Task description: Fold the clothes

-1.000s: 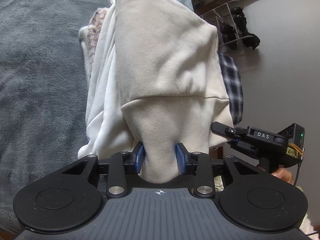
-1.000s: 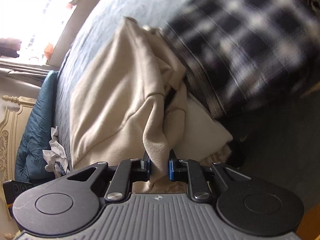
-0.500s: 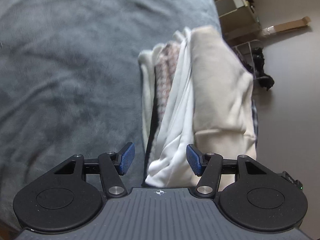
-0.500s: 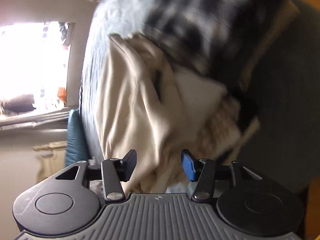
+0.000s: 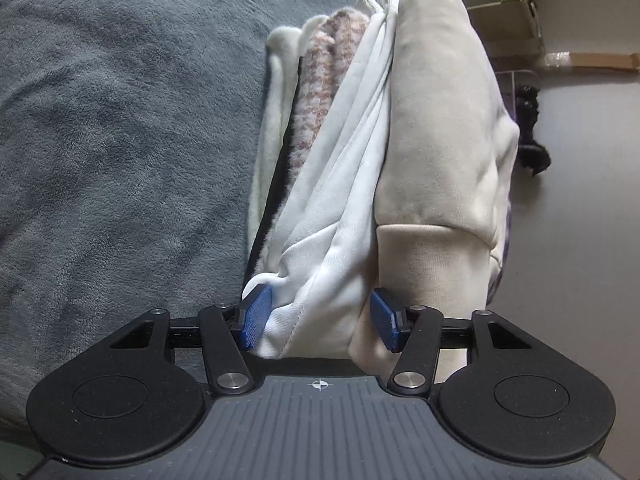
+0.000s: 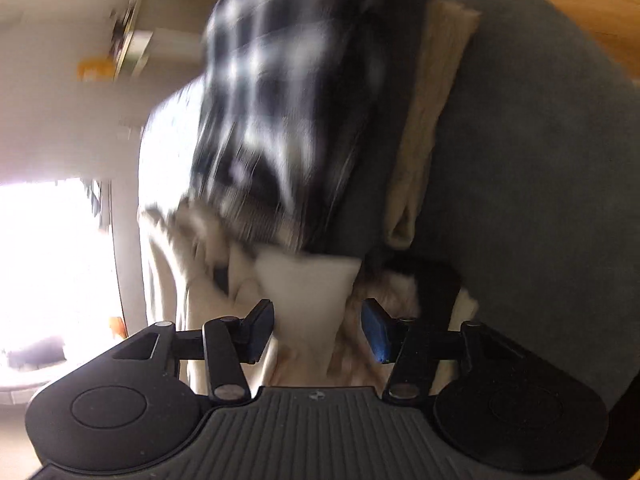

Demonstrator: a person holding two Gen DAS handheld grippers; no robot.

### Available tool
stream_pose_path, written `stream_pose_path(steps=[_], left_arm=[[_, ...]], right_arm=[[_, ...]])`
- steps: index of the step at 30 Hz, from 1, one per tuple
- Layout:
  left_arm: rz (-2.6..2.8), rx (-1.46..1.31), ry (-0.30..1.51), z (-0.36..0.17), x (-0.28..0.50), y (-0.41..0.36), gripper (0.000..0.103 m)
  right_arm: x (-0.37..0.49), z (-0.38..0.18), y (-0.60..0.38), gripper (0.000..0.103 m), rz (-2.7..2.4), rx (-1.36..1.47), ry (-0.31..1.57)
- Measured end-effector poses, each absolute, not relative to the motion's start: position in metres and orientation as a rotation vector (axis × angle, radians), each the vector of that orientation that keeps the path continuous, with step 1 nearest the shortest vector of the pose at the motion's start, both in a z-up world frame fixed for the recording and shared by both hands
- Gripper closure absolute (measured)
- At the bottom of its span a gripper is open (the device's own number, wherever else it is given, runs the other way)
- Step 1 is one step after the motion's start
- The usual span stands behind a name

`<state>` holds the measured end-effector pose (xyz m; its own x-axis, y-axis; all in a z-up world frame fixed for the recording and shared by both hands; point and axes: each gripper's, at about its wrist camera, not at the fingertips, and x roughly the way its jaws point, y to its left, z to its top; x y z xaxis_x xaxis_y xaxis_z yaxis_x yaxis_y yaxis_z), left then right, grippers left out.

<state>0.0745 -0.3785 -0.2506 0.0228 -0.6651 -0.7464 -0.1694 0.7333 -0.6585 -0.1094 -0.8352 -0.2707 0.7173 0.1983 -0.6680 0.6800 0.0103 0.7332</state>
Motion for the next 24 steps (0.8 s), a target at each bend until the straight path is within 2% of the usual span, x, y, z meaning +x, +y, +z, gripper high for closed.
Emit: stream_pose_path(steps=[4,8,9,10,13,14,18,24], left_arm=[[-0.431,-0.657,1.535,-0.246,0.074,-0.387,0.052],[-0.416,-0.648,1.532,-0.245,0.073,-0.39,0.055],[-0.413,-0.642,1.529,-0.245,0.072,-0.391,0.058],[-0.412,-0.629,1.522,-0.244,0.071,-0.392,0.06],[-0.421,-0.586,1.503,-0.239,0.07,-0.4,0.072],[-0.429,-0.578,1.501,-0.238,0.07,-0.402,0.078],[-0.463,-0.519,1.503,-0.23,0.069,-0.416,0.086],[-0.51,-0.461,1.522,-0.227,0.069,-0.43,0.087]], right_arm=[[-0.116,-0.284,-0.846,0.052,-0.443,1.592,0.694],[-0.094,-0.294,-0.844,0.051,-0.311,1.568,0.782],[-0.09,-0.296,-0.844,0.051,-0.294,1.567,0.798],[-0.087,-0.295,-0.842,0.053,-0.277,1.568,0.802],[-0.08,-0.291,-0.841,0.078,-0.244,1.557,0.795],[-0.078,-0.289,-0.843,0.08,-0.237,1.548,0.797],[-0.077,-0.277,-0.857,0.082,-0.204,1.547,0.814],[-0.059,-0.261,-0.873,0.083,-0.131,1.471,0.87]])
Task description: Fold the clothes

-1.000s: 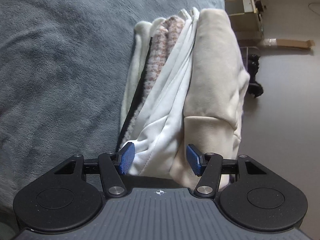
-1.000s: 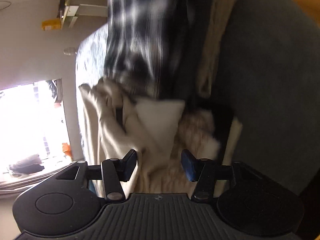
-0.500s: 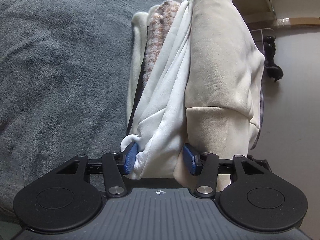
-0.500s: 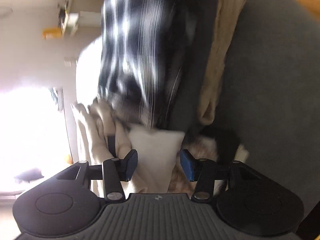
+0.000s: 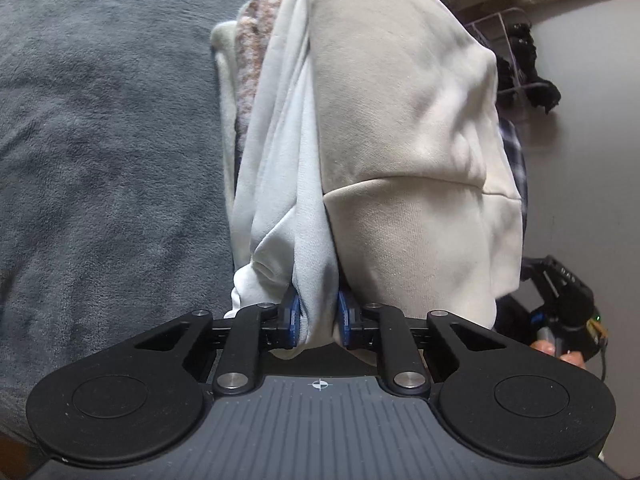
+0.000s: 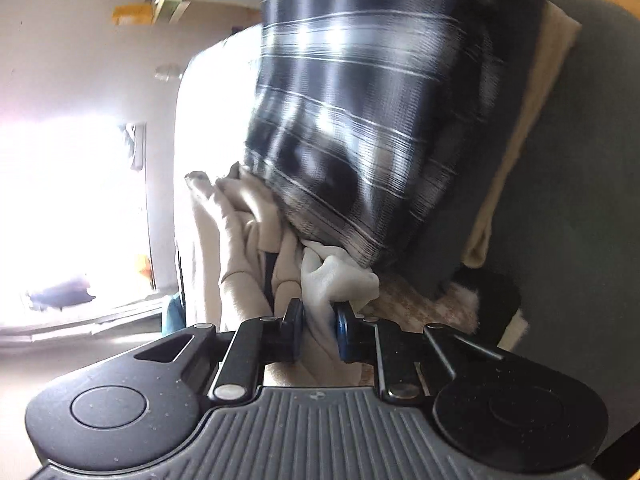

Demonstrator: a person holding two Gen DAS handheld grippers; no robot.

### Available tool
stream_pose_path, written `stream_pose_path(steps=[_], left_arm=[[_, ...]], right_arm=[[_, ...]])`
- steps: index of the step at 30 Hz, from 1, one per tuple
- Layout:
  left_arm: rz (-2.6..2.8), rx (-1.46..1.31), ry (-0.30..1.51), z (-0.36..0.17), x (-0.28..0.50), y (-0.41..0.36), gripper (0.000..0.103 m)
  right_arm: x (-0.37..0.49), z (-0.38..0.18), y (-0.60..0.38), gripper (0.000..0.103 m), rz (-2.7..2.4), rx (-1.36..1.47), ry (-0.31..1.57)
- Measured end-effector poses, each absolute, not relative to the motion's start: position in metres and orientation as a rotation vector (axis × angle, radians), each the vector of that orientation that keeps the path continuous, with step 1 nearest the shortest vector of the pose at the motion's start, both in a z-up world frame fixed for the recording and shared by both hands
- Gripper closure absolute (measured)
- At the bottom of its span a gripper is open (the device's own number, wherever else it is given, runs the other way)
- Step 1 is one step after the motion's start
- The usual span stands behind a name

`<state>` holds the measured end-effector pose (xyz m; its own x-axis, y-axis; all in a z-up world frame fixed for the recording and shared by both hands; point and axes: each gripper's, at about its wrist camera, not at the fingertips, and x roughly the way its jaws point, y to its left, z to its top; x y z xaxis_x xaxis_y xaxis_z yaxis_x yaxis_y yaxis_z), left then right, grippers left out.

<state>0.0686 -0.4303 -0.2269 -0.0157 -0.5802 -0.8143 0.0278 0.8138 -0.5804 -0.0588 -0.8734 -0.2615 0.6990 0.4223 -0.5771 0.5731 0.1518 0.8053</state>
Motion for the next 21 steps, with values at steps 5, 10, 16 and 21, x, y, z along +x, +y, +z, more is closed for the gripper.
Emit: stream_pose_path(steps=[5,10,16,21], left_arm=[[-0.527,-0.44,1.527,-0.227,0.062,-0.436,0.087],[-0.533,-0.4,1.528,-0.235,0.057,-0.44,0.086],[-0.471,-0.406,1.487,-0.218,0.058,-0.417,0.062],[-0.442,-0.408,1.324,-0.168,0.05,-0.39,0.056]], right_arm=[[-0.058,-0.266,-0.88,0.083,-0.127,1.444,0.889],[-0.068,-0.283,-0.878,0.082,-0.215,1.456,0.919],[-0.067,-0.178,-0.867,0.081,-0.278,0.945,0.913],[-0.035,-0.112,-0.821,0.081,-0.123,0.52,0.836]])
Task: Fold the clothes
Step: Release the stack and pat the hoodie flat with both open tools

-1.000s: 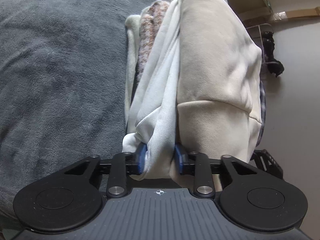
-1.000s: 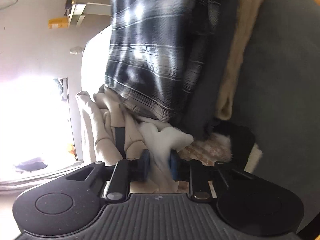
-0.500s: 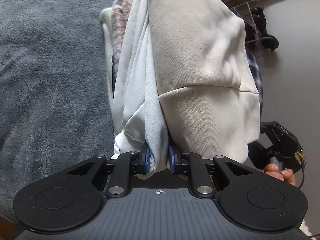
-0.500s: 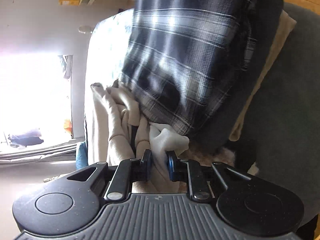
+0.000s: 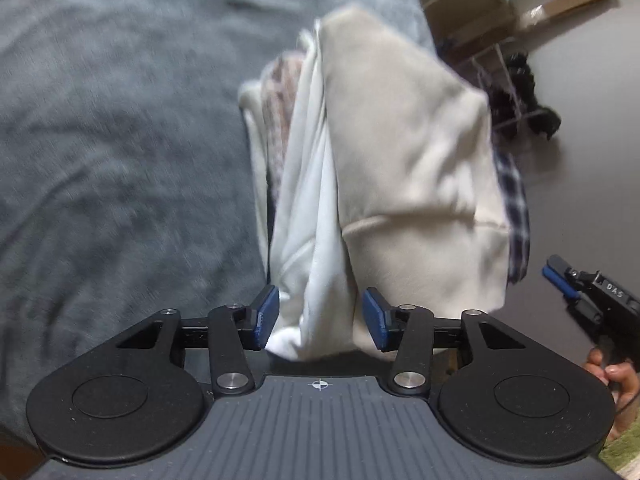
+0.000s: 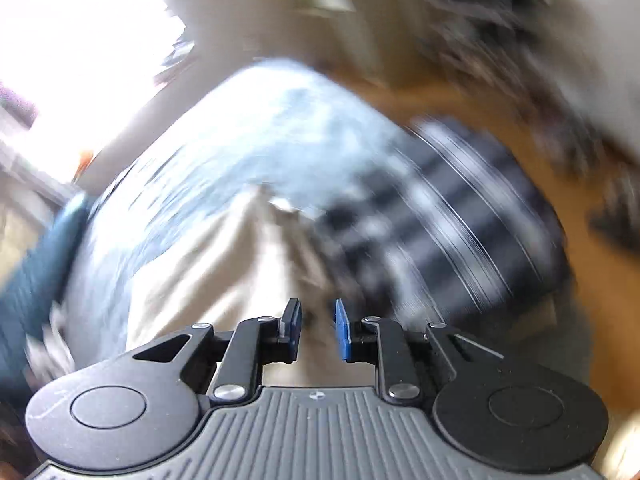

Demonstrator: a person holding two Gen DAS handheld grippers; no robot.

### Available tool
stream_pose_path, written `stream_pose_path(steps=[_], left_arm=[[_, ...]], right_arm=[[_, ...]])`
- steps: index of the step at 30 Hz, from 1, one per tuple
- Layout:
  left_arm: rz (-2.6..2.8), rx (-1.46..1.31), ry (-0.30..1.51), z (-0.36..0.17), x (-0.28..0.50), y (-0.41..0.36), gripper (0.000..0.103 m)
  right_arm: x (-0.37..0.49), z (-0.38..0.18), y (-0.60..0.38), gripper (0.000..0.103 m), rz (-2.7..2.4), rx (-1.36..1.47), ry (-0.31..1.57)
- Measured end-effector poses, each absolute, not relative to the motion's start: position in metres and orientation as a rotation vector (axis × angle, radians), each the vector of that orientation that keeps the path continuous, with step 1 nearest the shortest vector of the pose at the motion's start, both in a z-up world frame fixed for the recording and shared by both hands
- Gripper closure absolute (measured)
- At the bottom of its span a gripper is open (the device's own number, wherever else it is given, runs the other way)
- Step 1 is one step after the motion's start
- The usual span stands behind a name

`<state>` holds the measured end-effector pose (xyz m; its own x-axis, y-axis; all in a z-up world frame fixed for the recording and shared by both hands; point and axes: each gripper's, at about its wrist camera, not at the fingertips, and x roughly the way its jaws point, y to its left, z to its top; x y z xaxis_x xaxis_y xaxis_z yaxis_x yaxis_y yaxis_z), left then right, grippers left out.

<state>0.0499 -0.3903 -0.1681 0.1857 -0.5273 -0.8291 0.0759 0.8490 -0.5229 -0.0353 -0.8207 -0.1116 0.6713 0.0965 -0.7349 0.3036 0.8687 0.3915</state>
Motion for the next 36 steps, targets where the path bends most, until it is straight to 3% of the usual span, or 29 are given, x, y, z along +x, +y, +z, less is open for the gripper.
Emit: stream_pose_path(steps=[3,9,13,16,21,27,33,36], left_arm=[[-0.468,-0.356,1.185,-0.142,0.054,-0.4,0.056],[-0.596,-0.164,0.968,-0.12,0.085,-0.465,0.056],[-0.639,-0.109,0.906,-0.124,0.124,-0.499,0.056],[-0.64,-0.056,0.896,-0.141,0.157,-0.519,0.056],[-0.557,-0.04,0.944,-0.183,0.199,-0.514,0.059],[-0.547,-0.056,0.968,-0.191,0.211,-0.511,0.058],[-0.543,-0.034,0.966,-0.191,0.211,-0.516,0.057],[-0.54,-0.004,0.958,-0.189,0.208,-0.519,0.057]], right_arm=[[-0.003,-0.117,-0.787,0.081,-0.014,0.4,0.84],[0.006,-0.172,-0.754,0.085,0.008,0.297,1.049],[0.004,-0.138,-0.74,0.087,0.011,0.18,1.008],[0.017,-0.136,-0.726,0.087,0.06,0.12,0.984],[0.019,-0.181,-0.736,0.09,0.077,0.157,1.065],[0.032,-0.161,-0.744,0.091,0.13,0.138,1.124],[0.101,-0.134,-0.751,0.089,0.129,0.122,0.913],[0.15,-0.166,-0.759,0.088,0.067,0.15,0.899]])
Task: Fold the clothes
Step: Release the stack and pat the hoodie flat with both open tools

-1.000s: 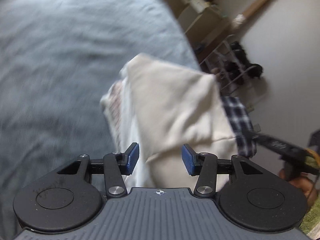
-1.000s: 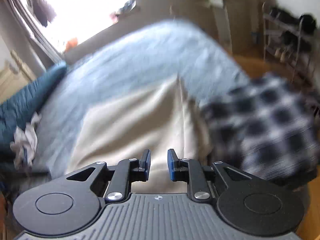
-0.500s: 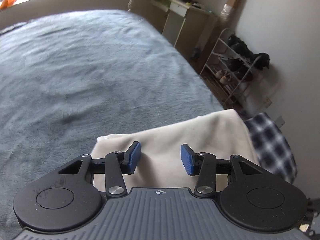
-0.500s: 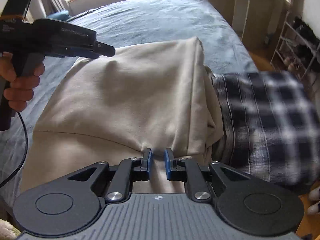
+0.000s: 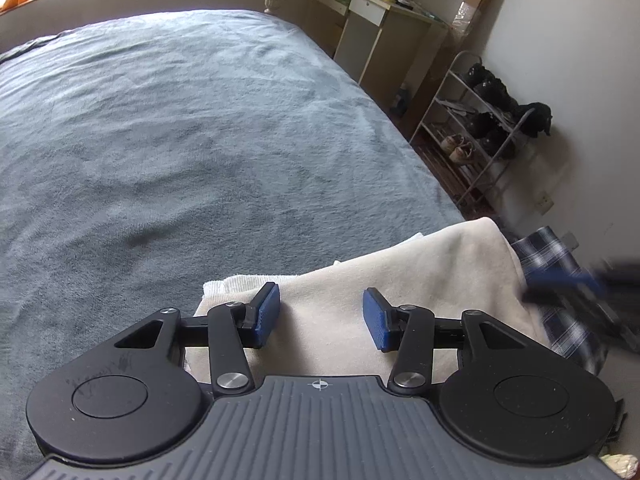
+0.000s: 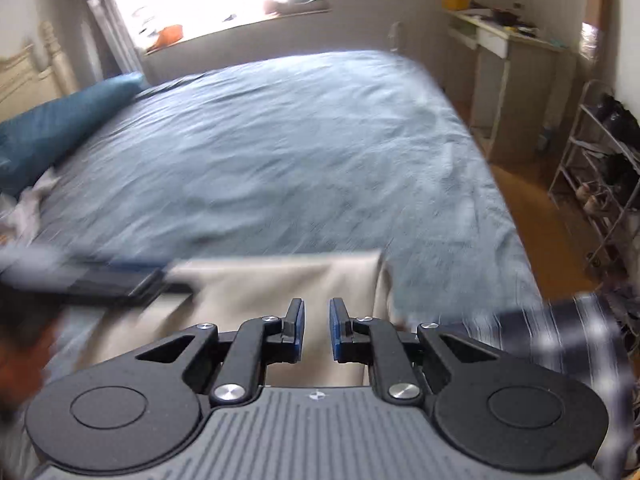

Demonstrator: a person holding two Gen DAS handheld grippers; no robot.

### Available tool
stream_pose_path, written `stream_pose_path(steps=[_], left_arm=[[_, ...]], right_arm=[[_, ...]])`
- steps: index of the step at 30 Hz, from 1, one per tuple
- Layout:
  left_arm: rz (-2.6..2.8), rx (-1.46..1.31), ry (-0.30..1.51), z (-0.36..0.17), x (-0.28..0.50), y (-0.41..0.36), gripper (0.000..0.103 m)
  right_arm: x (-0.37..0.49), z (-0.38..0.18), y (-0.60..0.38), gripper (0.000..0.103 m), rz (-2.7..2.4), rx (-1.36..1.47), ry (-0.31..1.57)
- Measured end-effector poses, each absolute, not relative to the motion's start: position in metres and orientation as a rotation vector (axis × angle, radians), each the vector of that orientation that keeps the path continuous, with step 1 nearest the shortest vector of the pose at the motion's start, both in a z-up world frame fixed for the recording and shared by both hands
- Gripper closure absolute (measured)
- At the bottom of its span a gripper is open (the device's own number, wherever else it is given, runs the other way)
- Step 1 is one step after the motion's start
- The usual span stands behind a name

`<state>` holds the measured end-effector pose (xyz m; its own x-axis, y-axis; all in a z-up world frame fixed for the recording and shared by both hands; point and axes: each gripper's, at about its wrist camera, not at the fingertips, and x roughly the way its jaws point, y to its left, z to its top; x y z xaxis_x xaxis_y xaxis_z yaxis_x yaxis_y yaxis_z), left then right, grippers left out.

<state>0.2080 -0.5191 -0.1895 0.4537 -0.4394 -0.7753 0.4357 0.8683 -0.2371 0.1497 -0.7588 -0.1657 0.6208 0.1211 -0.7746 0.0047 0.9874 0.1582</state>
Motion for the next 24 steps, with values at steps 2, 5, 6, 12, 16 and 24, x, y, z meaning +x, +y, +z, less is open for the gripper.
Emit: stream_pose_path(steps=[2,5,6,12,16,24], left_arm=[[-0.543,0.022,0.951,-0.188,0.207,-0.522,0.057],[-0.544,0.057,0.936,-0.179,0.205,-0.523,0.057],[-0.542,0.064,0.929,-0.175,0.203,-0.522,0.057],[-0.623,-0.003,0.879,-0.121,0.156,-0.494,0.053],[-0.773,0.061,0.919,-0.114,0.093,-0.493,0.052],[-0.75,0.282,0.941,-0.155,0.022,-0.518,0.052]], right_arm=[[0.171,-0.186,-0.764,0.089,0.041,0.198,0.929],[0.168,-0.181,-0.77,0.089,0.027,0.237,0.941],[0.159,-0.169,-0.772,0.089,0.033,0.243,0.928],[0.081,-0.112,-0.763,0.085,0.115,0.195,0.961],[0.025,-0.122,-0.732,0.085,0.159,0.082,1.079],[0.032,-0.168,-0.719,0.085,0.044,0.179,1.157]])
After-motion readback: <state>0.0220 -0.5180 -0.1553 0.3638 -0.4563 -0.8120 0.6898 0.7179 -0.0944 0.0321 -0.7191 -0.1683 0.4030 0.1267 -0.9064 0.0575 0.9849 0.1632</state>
